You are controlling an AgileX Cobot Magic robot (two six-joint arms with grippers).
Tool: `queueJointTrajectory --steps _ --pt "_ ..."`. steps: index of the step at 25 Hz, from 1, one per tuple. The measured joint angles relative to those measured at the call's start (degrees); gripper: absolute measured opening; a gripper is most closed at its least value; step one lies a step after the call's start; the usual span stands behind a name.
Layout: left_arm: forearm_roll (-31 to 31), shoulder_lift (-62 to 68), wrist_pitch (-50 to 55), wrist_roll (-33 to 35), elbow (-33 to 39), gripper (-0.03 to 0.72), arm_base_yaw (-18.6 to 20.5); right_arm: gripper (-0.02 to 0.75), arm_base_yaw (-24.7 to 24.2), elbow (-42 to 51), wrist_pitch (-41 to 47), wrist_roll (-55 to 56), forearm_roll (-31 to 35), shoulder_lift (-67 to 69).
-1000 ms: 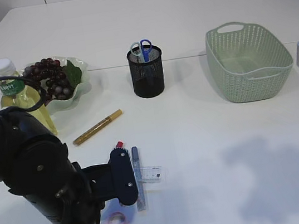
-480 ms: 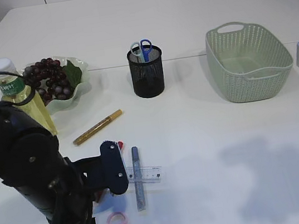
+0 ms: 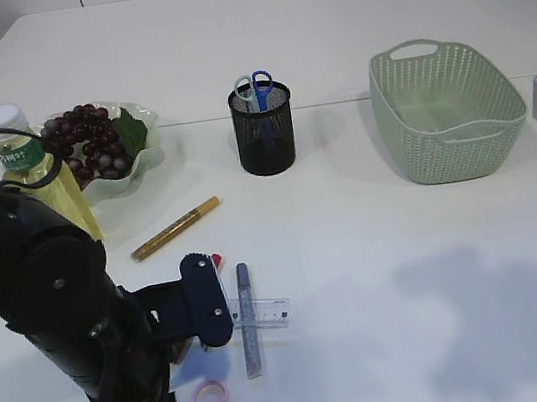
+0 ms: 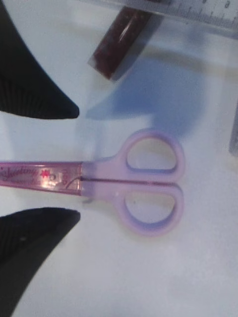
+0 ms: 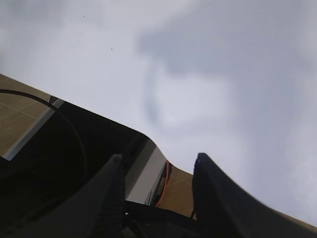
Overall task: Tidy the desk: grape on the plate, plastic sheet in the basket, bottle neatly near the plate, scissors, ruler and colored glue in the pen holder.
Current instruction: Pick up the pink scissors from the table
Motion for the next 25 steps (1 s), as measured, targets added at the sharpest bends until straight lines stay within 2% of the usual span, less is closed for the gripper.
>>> queueJointTrajectory --steps 6,12,25 --pt "-0.7 0.1 0.0 0.0 0.0 0.415 0.0 0.365 0.0 0.0 0.0 0.0 0.0 0.0" --pt "-4.5 1.2 -0.3 2.7 0.0 0.415 0.0 0.365 0.0 0.0 0.0 0.0 0.0 0.0" --pt "-5.0 1.7 -0.9 3.2 0.0 0.415 0.0 0.364 0.0 0.0 0.0 0.0 0.0 0.0"
